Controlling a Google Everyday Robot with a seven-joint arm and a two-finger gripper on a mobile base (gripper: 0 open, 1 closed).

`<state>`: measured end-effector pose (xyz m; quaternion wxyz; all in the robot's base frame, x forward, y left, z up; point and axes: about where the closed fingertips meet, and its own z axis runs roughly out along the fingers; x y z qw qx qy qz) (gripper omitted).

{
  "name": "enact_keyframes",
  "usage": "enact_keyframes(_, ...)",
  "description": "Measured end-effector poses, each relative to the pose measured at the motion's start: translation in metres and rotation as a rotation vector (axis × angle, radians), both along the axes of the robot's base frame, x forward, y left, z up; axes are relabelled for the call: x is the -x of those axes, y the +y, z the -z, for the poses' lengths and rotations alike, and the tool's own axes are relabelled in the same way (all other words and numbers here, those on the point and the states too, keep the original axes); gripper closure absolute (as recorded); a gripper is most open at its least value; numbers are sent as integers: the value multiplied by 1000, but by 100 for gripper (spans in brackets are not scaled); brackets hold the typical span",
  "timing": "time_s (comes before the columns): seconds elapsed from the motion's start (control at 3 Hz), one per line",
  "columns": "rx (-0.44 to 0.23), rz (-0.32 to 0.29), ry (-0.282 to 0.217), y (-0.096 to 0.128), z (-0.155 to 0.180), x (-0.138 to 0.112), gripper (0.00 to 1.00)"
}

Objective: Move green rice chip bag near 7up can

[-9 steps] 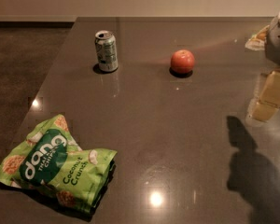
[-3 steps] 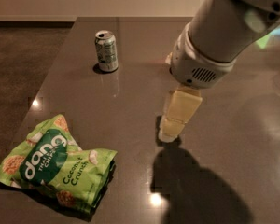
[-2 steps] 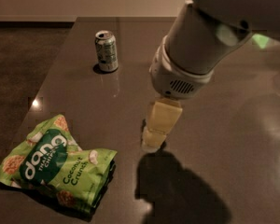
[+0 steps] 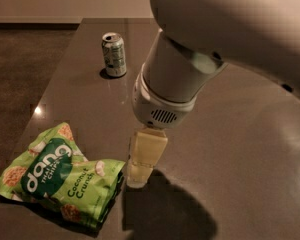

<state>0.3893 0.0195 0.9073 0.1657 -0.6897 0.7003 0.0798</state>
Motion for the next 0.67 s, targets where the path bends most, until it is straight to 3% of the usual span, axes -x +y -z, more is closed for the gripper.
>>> enact_keyframes(0.33, 0, 0, 0, 0, 0, 0, 0)
enact_keyframes(0.67, -7, -24, -5, 15, 2, 7, 0)
